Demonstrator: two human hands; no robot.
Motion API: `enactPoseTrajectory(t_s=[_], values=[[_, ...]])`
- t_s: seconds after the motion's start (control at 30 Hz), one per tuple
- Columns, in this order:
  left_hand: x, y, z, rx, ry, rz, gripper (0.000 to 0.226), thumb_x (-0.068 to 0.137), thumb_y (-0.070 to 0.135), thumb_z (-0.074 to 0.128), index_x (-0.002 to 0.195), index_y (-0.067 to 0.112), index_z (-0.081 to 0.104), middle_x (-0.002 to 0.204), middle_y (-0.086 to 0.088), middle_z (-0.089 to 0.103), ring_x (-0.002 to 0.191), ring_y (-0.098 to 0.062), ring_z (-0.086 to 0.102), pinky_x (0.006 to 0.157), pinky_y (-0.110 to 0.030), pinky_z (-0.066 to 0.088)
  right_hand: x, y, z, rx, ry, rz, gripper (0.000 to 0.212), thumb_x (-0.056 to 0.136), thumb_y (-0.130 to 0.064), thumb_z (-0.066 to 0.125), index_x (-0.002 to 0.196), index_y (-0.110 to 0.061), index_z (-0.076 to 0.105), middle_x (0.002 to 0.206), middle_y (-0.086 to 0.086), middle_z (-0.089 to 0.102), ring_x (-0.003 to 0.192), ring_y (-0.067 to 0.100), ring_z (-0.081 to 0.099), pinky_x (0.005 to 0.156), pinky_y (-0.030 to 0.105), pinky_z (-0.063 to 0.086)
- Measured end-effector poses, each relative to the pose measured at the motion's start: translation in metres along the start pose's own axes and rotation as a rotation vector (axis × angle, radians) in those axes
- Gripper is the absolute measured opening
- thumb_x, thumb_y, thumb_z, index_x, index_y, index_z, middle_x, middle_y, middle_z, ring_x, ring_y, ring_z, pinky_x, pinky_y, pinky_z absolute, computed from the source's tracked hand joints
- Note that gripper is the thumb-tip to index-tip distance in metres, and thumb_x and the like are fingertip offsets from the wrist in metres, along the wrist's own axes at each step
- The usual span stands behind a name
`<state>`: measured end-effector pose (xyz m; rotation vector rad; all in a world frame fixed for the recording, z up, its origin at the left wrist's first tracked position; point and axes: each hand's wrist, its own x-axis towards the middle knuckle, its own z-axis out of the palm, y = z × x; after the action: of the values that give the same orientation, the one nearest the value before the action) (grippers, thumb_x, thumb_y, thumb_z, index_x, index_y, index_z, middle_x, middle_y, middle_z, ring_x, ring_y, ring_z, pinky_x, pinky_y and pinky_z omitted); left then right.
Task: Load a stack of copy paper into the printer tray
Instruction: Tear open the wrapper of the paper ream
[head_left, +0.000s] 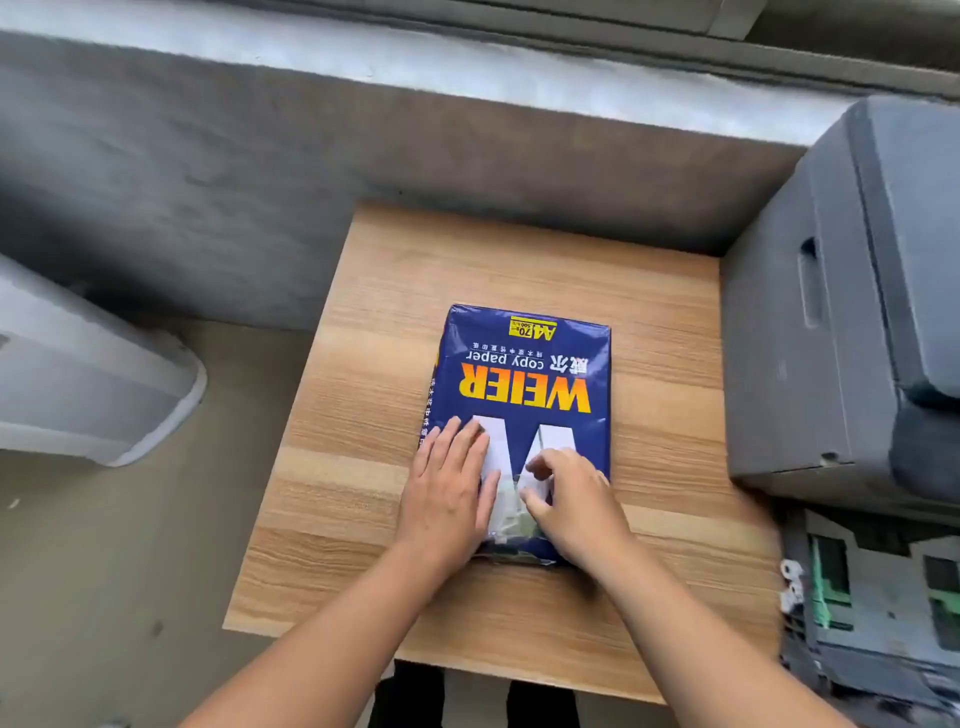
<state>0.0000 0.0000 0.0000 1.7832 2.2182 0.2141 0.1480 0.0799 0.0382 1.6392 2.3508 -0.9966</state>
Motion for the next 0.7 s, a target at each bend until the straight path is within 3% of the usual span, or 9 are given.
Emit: enactPoseTrajectory(t_s=[0.13,0.37,0.53,0.7], values=[[-0.002,-0.004,0.009,0.006,0.008,0.015,0.050,0.100,0.033,0.036,0.146,0.013,0.038,0.156,-0.004,0.036,0.148,-0.023,0.023,0.119,-0.045,0.024,0.005,-0.005,0.011,-0.050,-0.014,-0.039,0.031,0.089,-0.032,0.066,0.118,-0.022,0.060,0.119,-0.002,0.061,0.117,0.021,0.054,0.101,0.038,0.042],[-0.004,-0.007,0.022,-0.006,-0.046,0.025,0.056,0.100,0.029,0.033,0.152,0.014,0.022,0.164,-0.002,0.017,0.151,-0.024,0.009,0.120,-0.045,0.020,0.015,0.007,0.036,0.040,0.072,-0.057,0.005,0.090,-0.018,0.067,0.094,-0.019,0.063,0.097,-0.001,0.063,0.099,0.021,0.058,0.087,0.037,0.051],[-0.001,-0.008,0.026,0.043,-0.099,0.044,0.054,0.100,0.029,0.031,0.153,0.019,0.022,0.164,-0.003,0.017,0.151,-0.029,0.011,0.119,-0.047,0.023,0.017,0.014,0.042,0.084,0.140,-0.080,0.003,0.092,-0.016,0.065,0.089,-0.015,0.064,0.095,0.001,0.061,0.095,0.020,0.055,0.081,0.038,0.051],[0.000,-0.010,0.020,0.059,-0.152,0.045,0.055,0.101,0.032,0.026,0.154,0.021,0.018,0.164,-0.001,0.014,0.151,-0.028,0.008,0.120,-0.046,0.021,-0.010,0.023,0.039,-0.106,-0.003,-0.263,0.006,0.096,-0.016,0.056,0.091,-0.017,0.056,0.097,0.000,0.056,0.095,0.023,0.051,0.084,0.035,0.046]])
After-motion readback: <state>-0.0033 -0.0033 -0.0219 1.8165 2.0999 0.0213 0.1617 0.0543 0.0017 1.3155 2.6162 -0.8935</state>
